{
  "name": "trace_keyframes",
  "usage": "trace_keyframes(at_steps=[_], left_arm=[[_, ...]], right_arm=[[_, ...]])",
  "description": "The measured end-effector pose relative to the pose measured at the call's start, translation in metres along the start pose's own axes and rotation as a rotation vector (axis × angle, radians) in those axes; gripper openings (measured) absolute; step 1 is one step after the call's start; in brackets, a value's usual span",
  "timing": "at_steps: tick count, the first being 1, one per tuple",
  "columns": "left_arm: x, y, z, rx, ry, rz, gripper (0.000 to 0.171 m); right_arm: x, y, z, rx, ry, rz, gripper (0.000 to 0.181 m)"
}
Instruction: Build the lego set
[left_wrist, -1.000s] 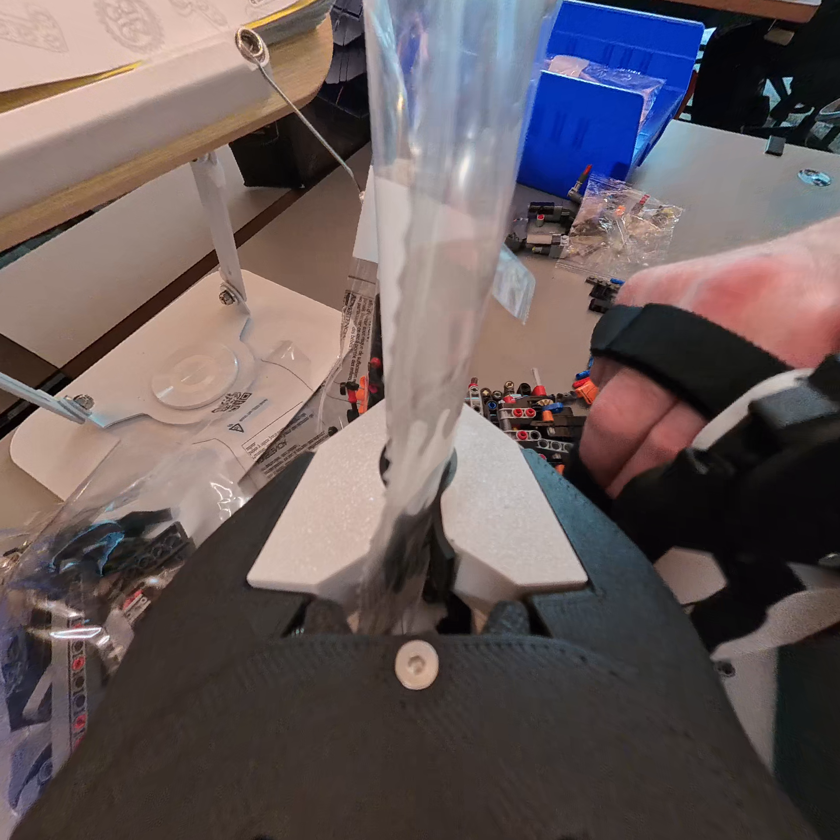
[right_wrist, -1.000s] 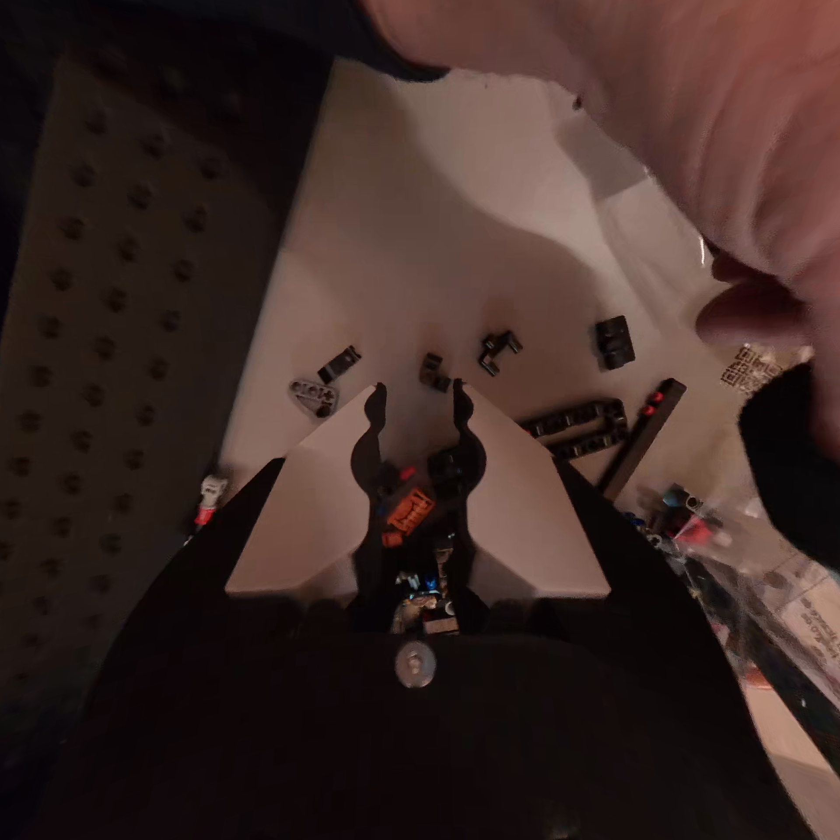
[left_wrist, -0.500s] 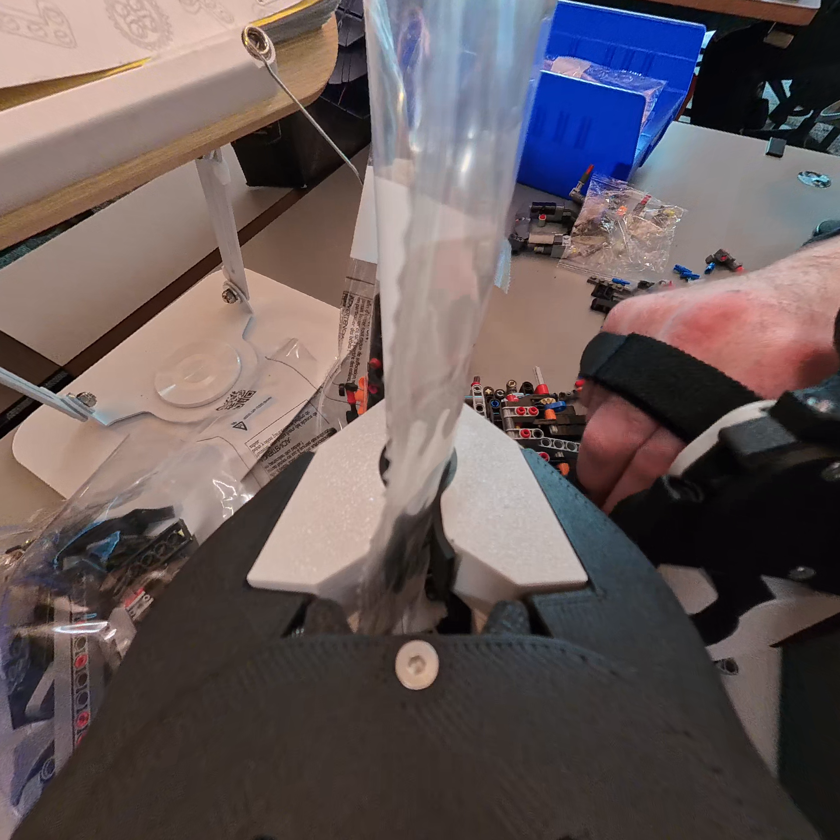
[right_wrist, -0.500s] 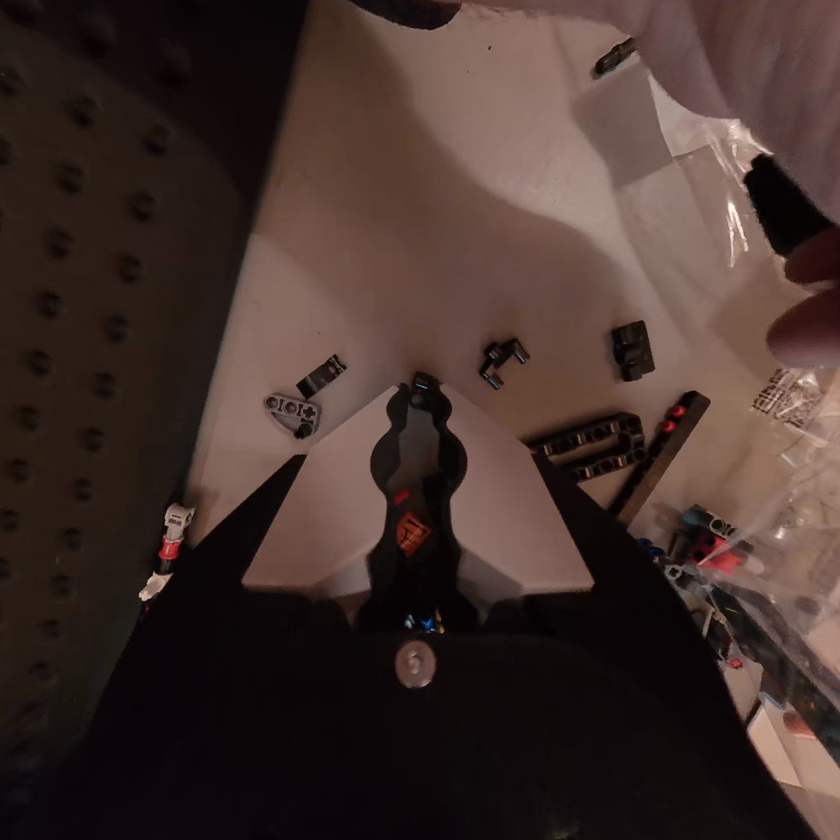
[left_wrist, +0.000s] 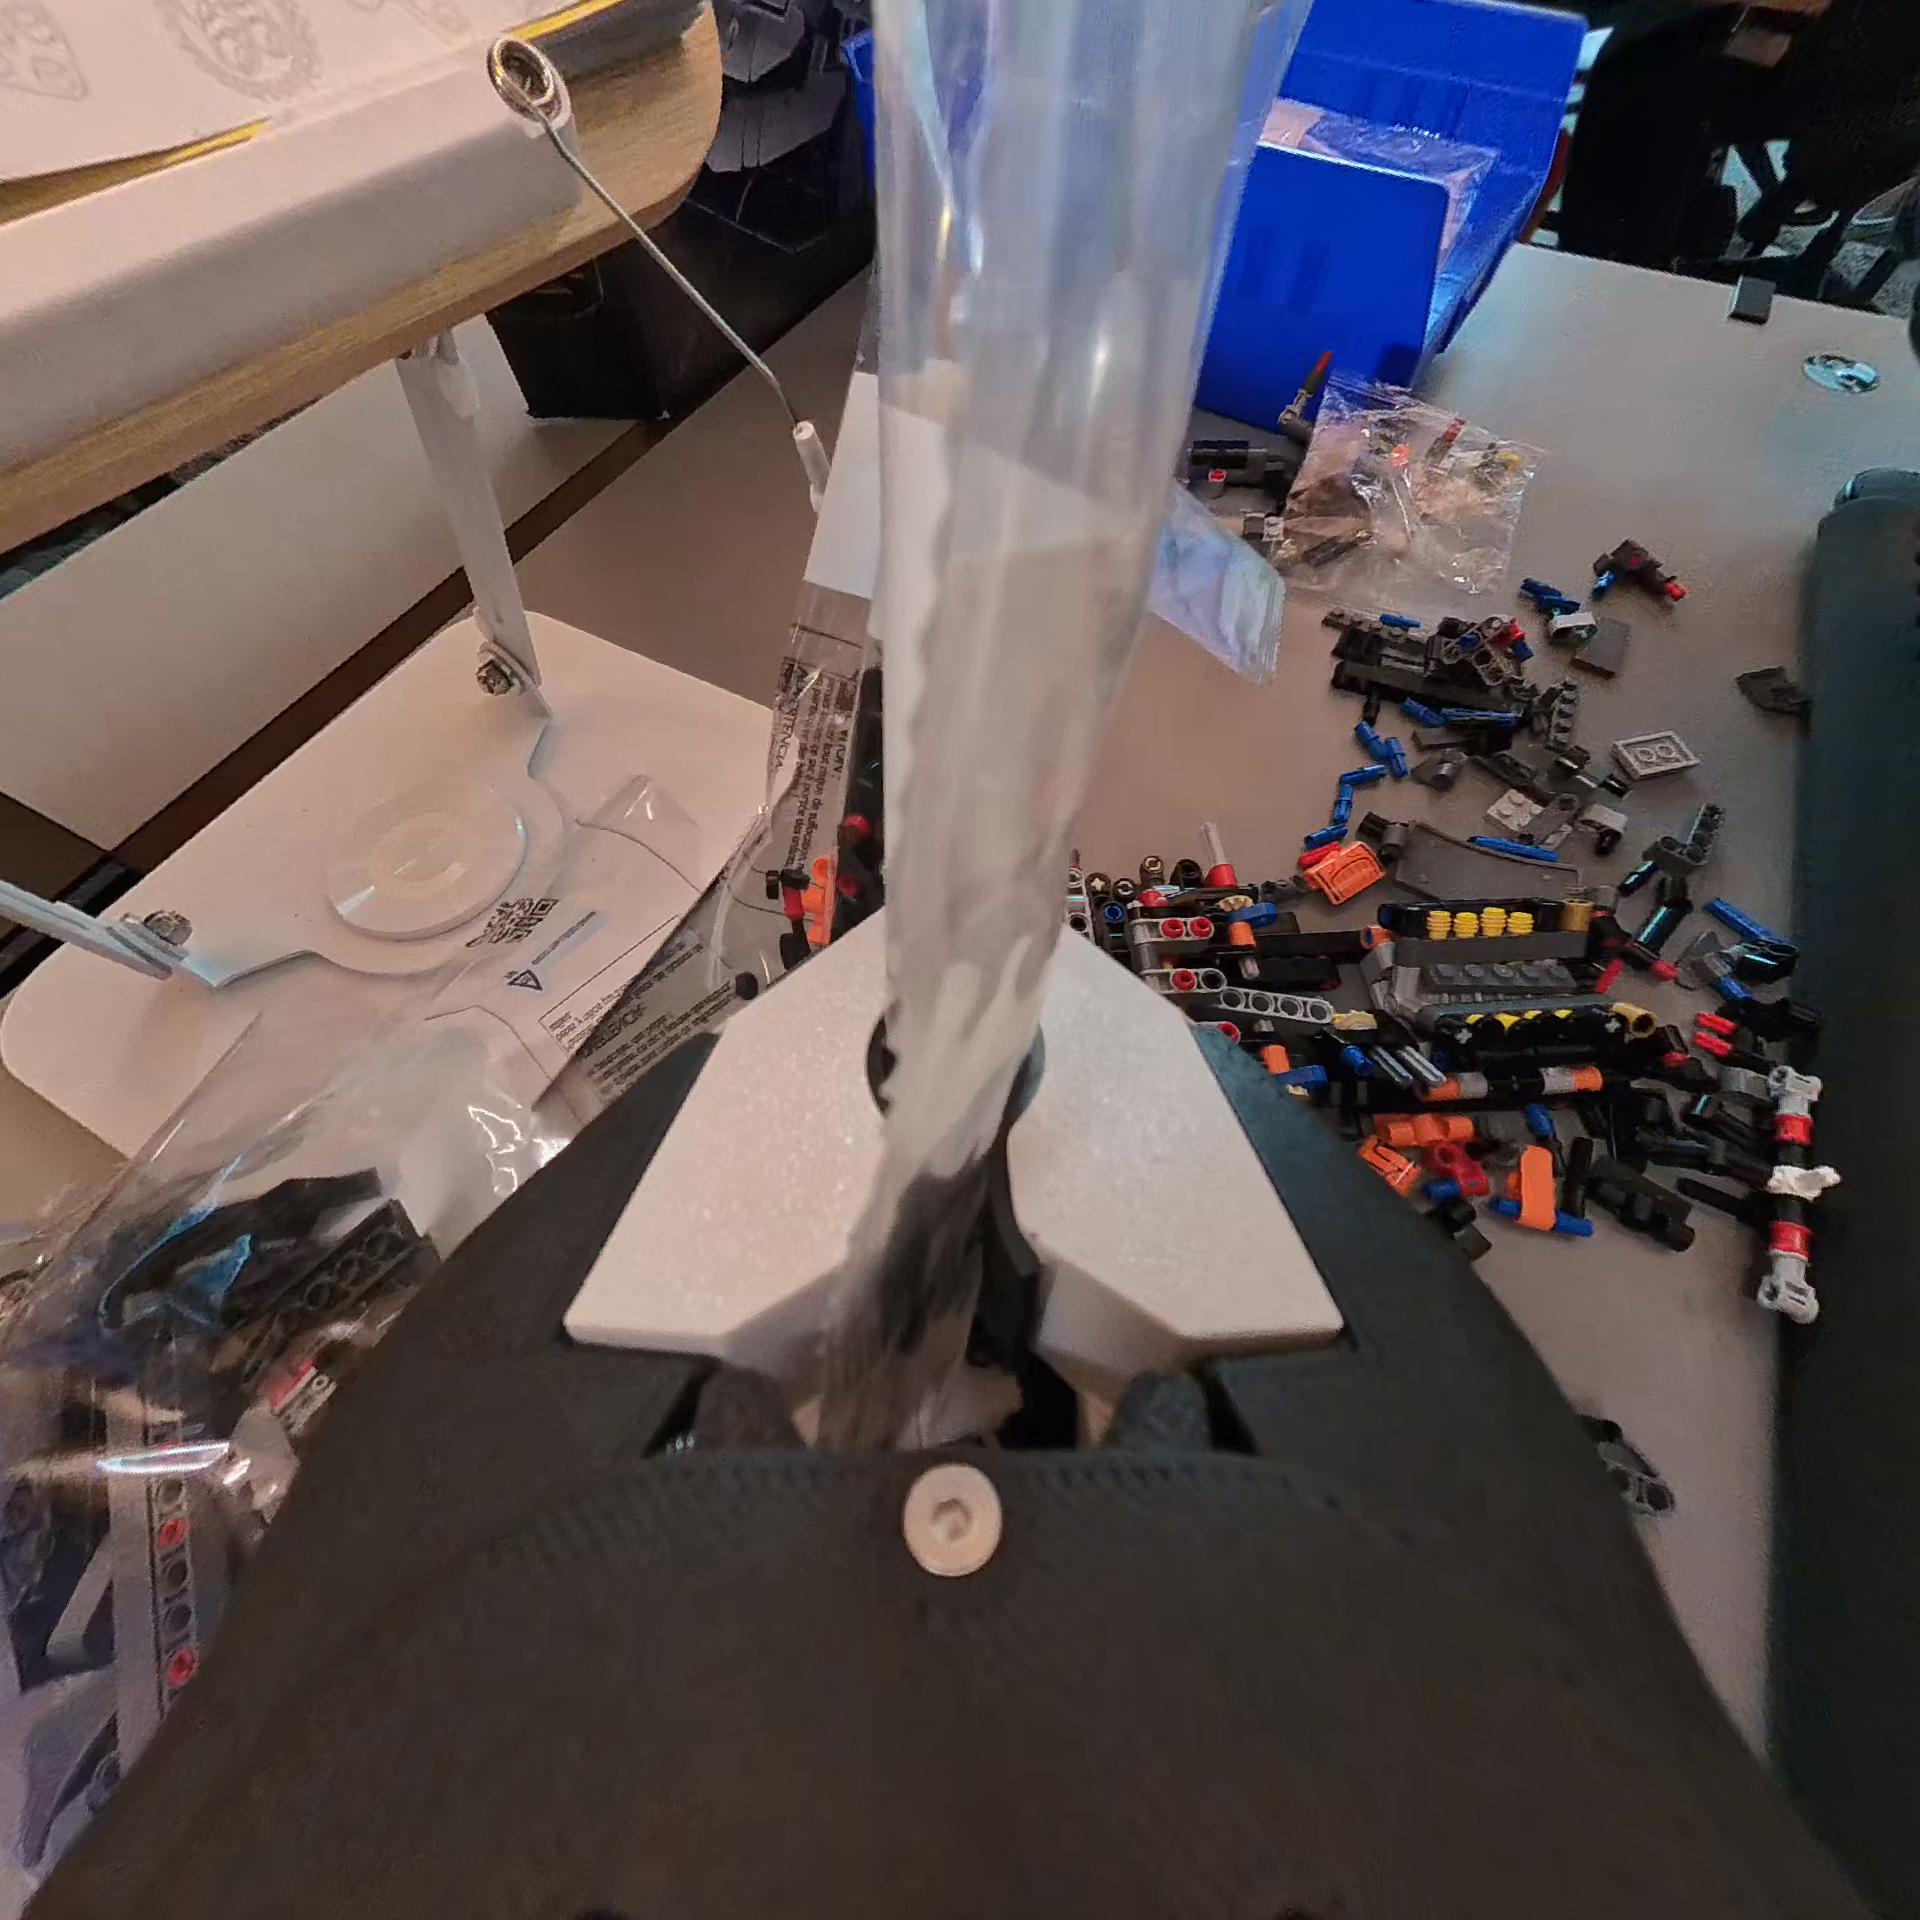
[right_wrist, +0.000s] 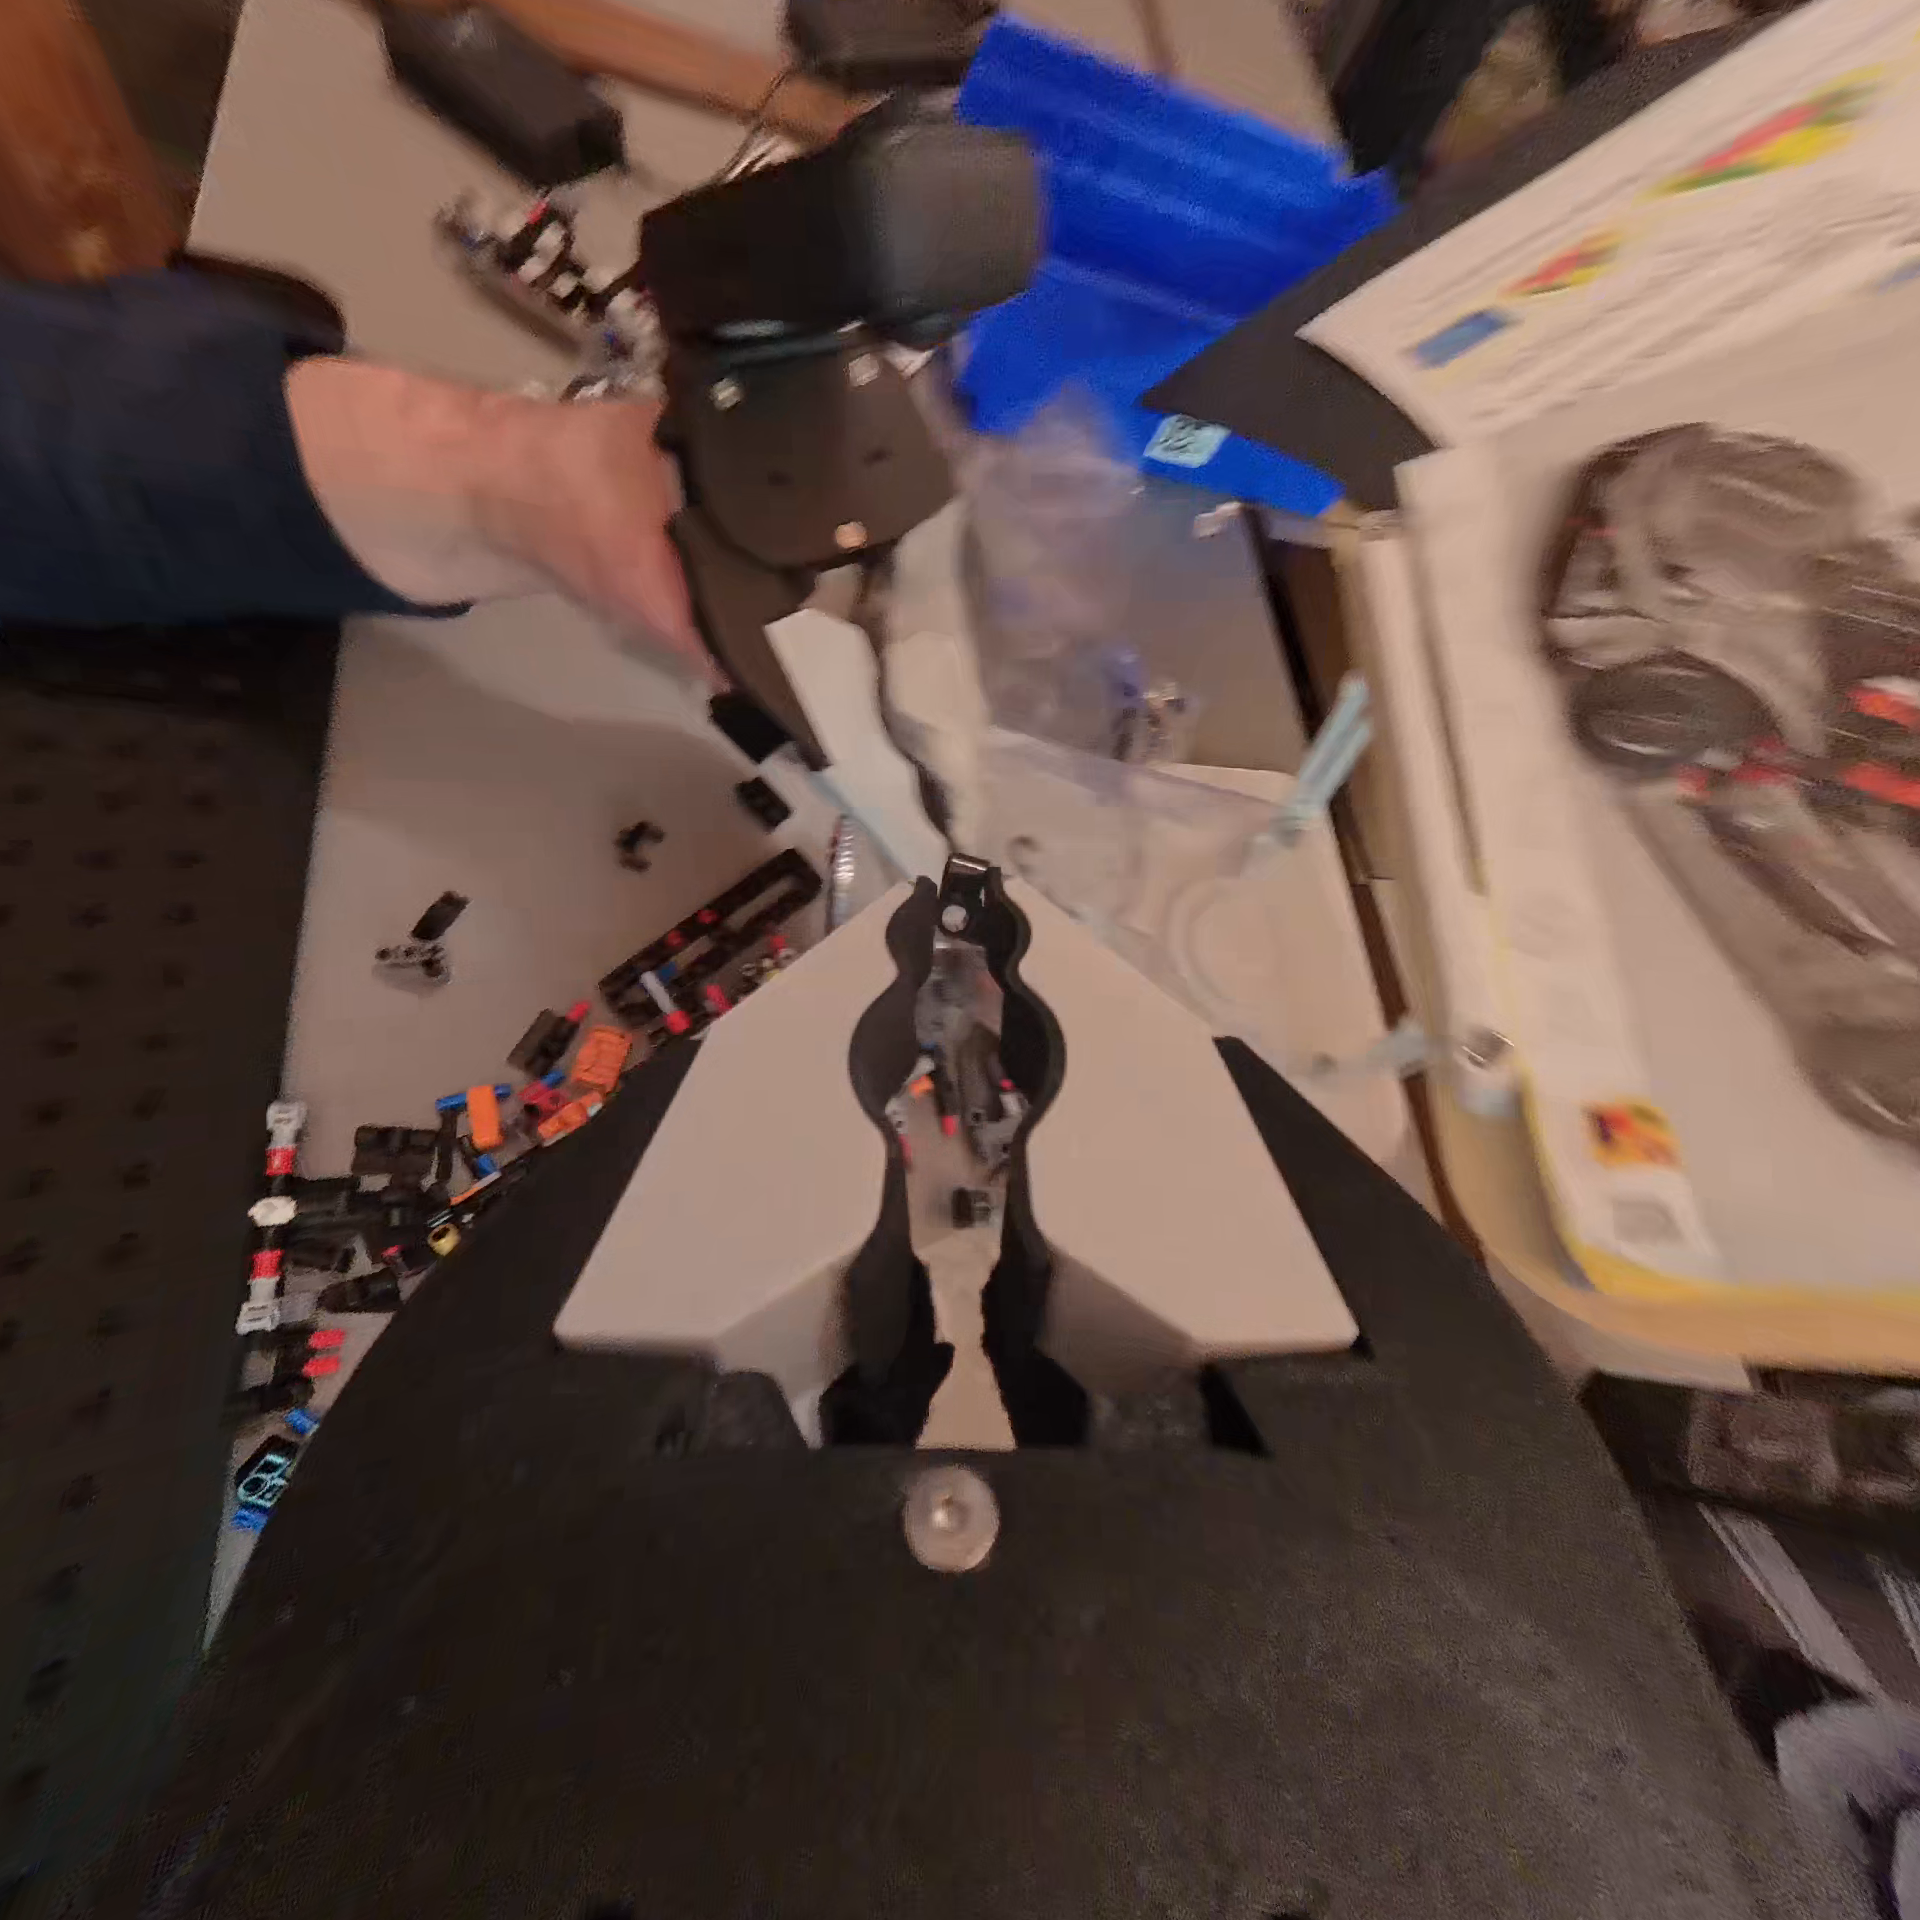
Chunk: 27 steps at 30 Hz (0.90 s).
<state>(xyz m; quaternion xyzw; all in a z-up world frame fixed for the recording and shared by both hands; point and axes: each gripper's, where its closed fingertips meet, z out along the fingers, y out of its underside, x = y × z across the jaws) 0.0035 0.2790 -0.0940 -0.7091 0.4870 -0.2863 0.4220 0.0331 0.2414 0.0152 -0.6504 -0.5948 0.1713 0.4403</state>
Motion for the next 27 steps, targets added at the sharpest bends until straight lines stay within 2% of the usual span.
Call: trace_keyframes(at_steps=[4,9,17,20,25,27], left_arm=[[0.002,0.0,0.002,-0.005,0.001,0.006,0.0],[0.005,0.0,0.004,-0.014,0.002,0.028,0.0],[0.006,0.0,0.004,-0.015,0.004,0.033,0.0],[0.005,0.001,0.003,-0.015,0.003,0.033,0.0],[0.004,0.0,0.003,-0.014,0.001,0.032,0.0],[0.003,0.0,0.003,-0.01,0.0,0.026,0.0]], right_arm=[[0.037,0.011,-0.03,0.034,0.122,0.058,0.006],[0.053,0.02,-0.031,0.02,0.196,0.053,0.006],[0.052,0.038,-0.02,-0.051,0.147,0.091,0.006],[0.048,0.038,-0.018,-0.053,0.116,0.111,0.014],[0.047,0.024,-0.027,0.002,0.132,0.1,0.017],[0.027,0.015,-0.027,-0.006,0.065,0.044,0.018]])
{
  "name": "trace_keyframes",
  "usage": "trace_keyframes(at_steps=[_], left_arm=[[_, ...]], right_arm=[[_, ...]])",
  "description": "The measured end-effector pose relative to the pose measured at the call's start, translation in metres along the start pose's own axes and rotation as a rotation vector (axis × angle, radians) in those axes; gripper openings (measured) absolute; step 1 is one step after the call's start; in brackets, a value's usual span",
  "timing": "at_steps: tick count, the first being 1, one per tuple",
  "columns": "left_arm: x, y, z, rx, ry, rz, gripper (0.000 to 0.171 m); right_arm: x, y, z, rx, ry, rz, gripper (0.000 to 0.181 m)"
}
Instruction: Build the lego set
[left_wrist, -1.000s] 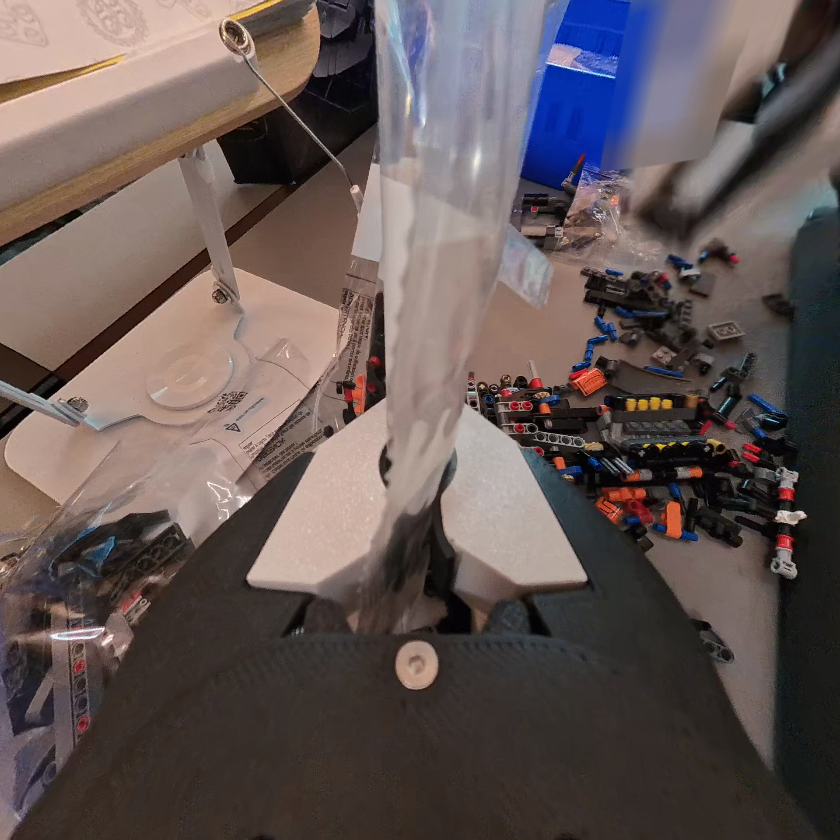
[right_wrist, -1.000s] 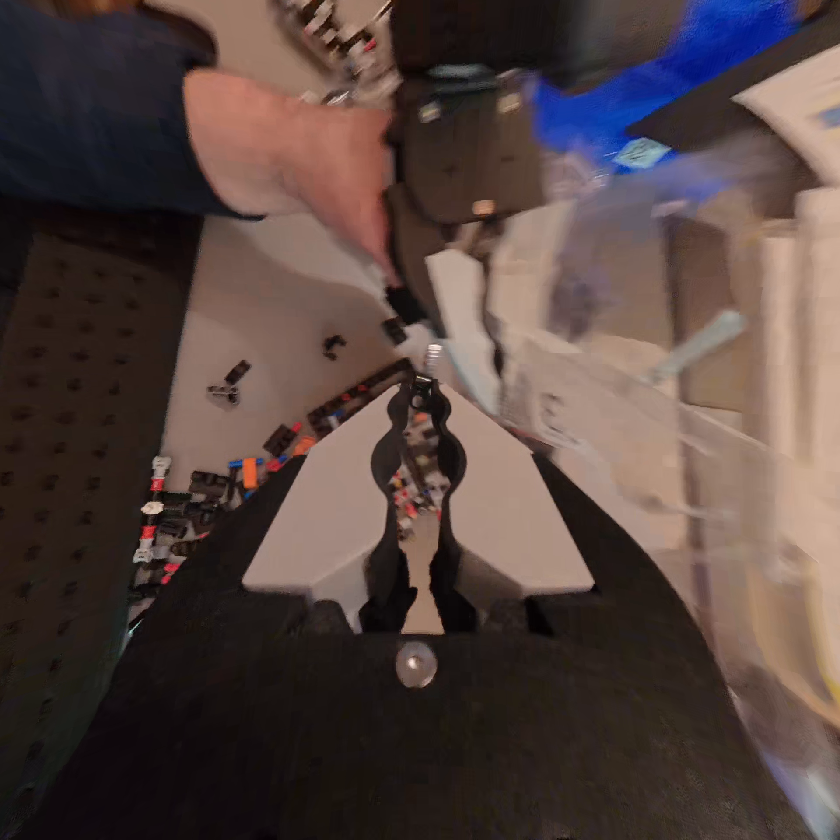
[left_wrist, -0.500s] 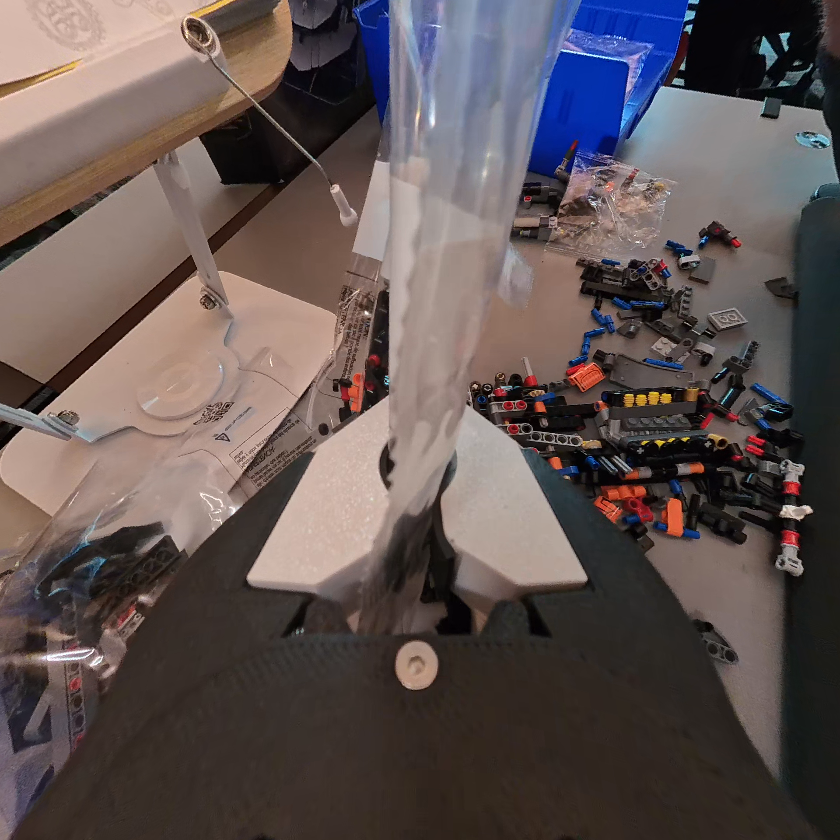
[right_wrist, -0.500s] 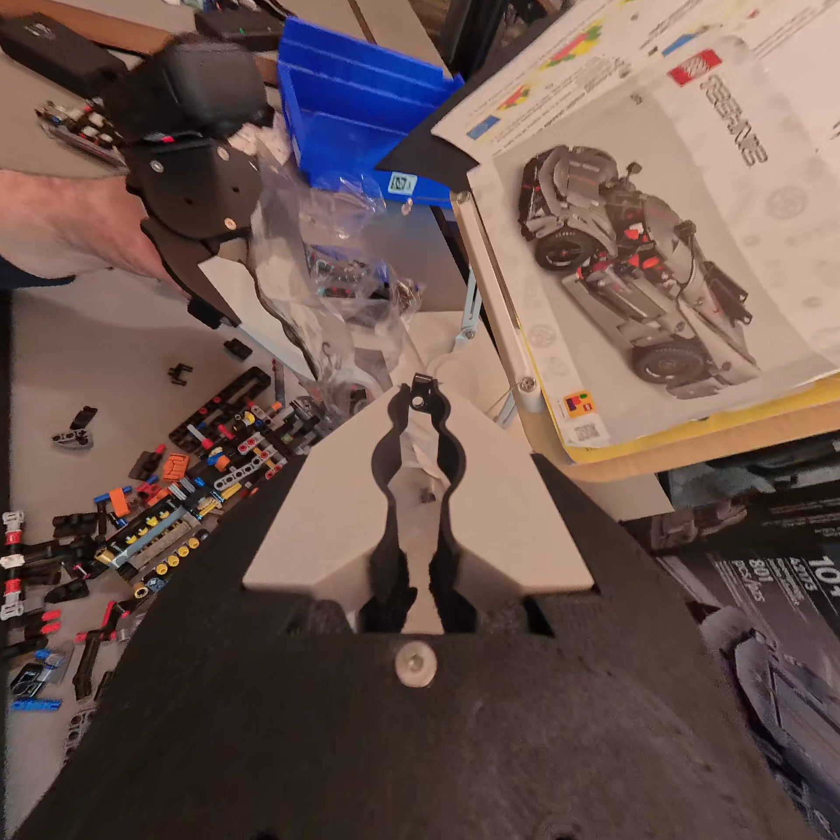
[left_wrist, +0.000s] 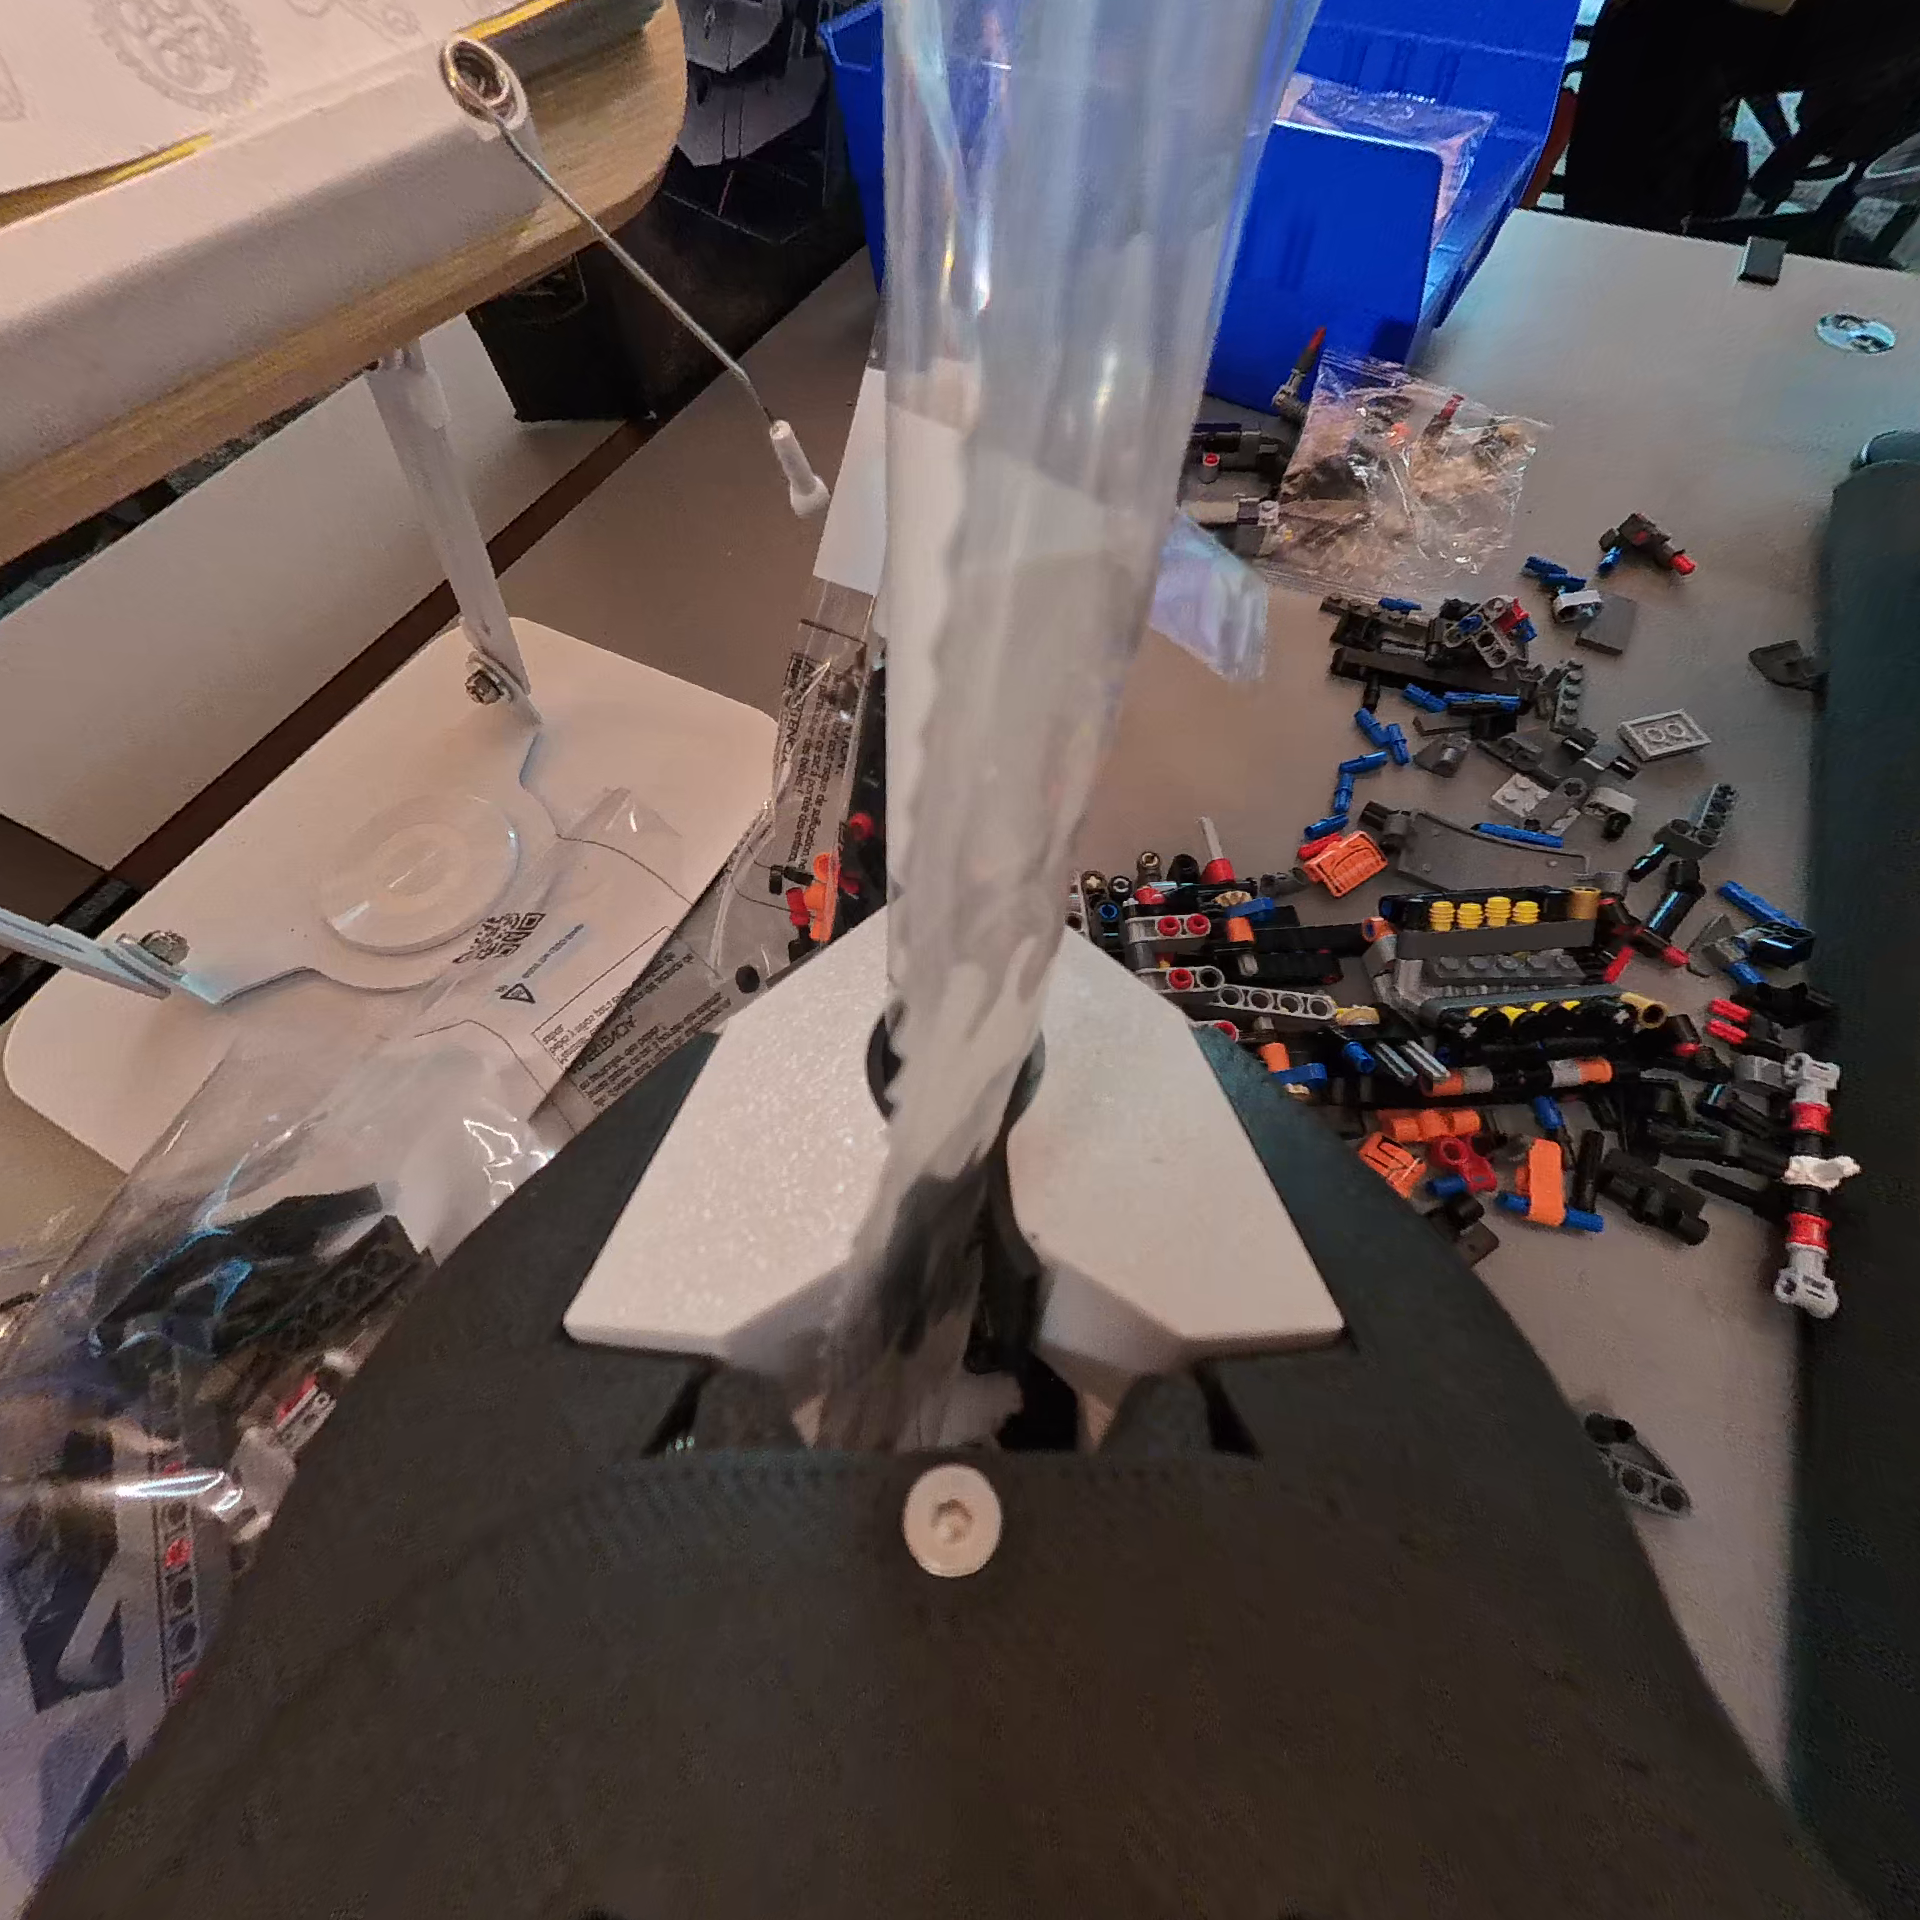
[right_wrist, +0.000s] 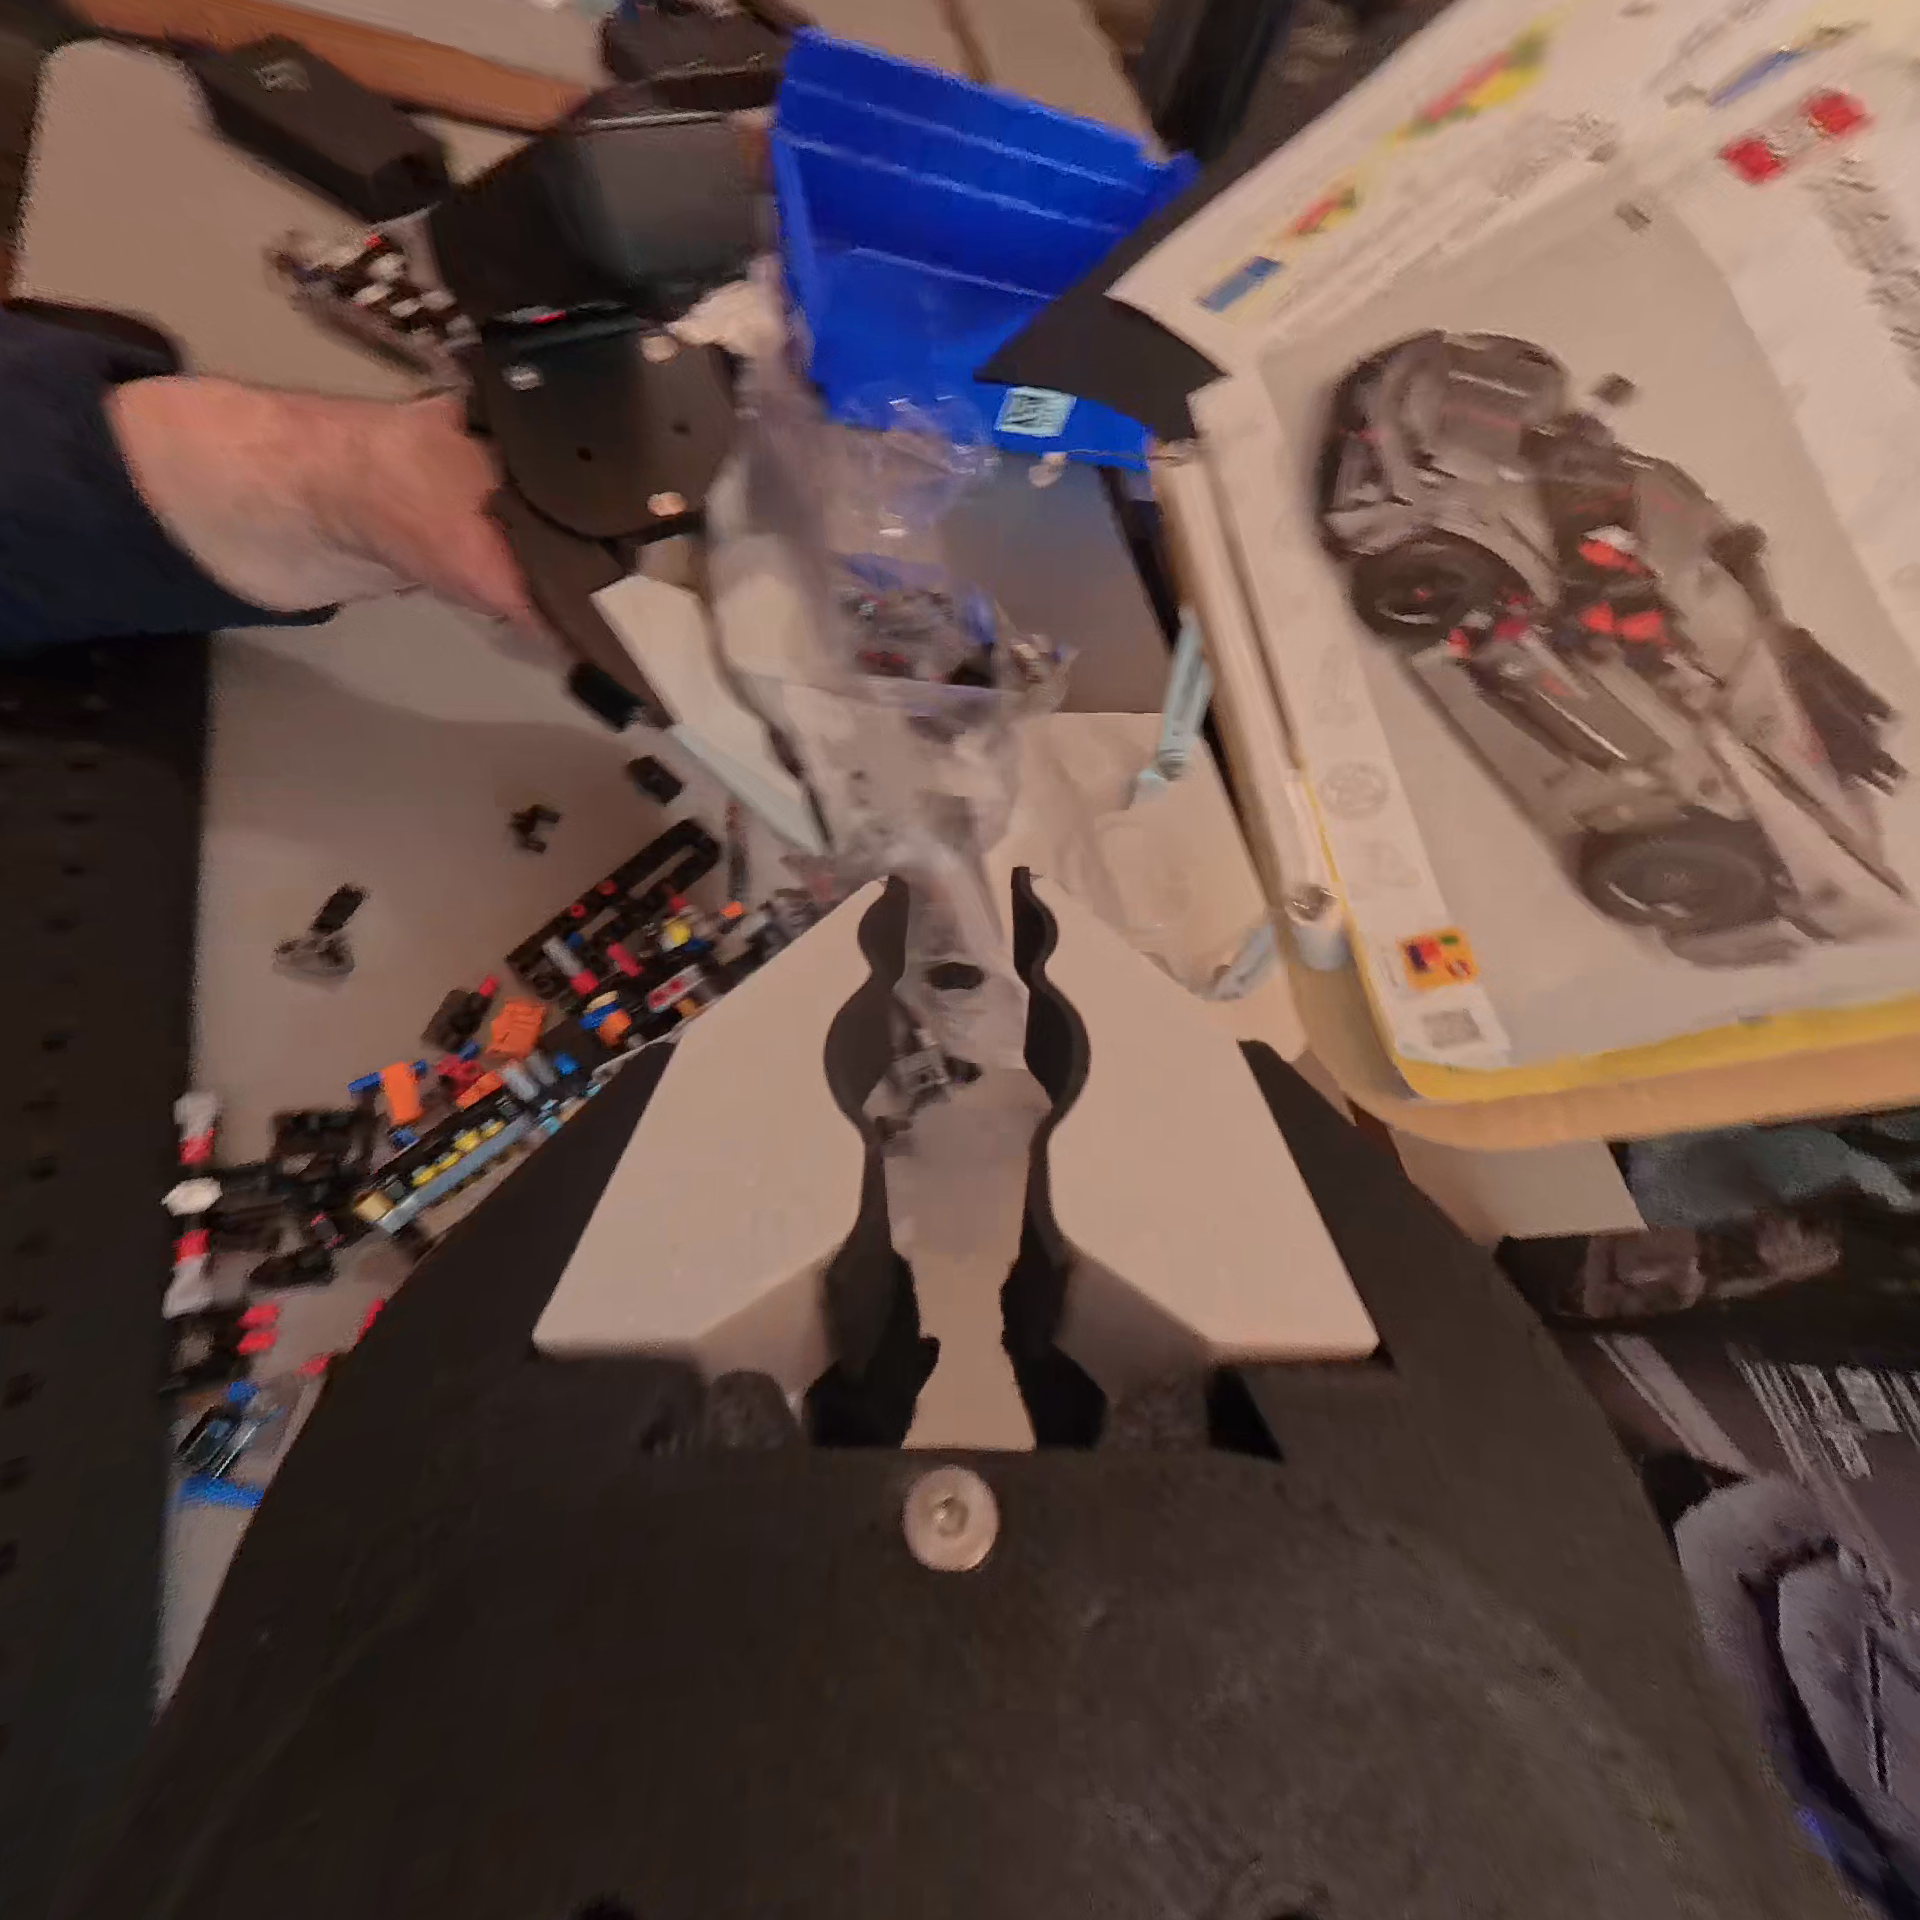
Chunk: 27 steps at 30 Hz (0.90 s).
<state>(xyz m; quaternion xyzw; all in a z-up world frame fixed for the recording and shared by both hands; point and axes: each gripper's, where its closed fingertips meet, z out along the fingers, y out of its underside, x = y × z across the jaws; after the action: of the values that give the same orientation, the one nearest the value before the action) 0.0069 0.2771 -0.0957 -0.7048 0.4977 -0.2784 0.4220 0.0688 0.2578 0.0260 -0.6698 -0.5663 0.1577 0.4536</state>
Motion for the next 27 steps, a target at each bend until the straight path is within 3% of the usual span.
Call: trace_keyframes(at_steps=[4,14,20,27], left_arm=[[-0.005,-0.001,-0.001,0.02,-0.006,-0.024,0.0],[-0.016,0.0,-0.005,0.047,-0.008,-0.064,0.0],[-0.018,0.0,-0.007,0.049,-0.014,-0.064,0.0],[-0.018,0.0,-0.007,0.048,-0.008,-0.058,0.0]], right_arm=[[-0.052,0.0,0.023,-0.091,-0.155,-0.106,0.021],[-0.152,0.027,0.141,-0.25,-0.414,-0.181,0.027],[-0.165,0.041,0.168,-0.323,-0.407,-0.224,0.029],[-0.176,0.046,0.178,-0.35,-0.445,-0.242,0.029]])
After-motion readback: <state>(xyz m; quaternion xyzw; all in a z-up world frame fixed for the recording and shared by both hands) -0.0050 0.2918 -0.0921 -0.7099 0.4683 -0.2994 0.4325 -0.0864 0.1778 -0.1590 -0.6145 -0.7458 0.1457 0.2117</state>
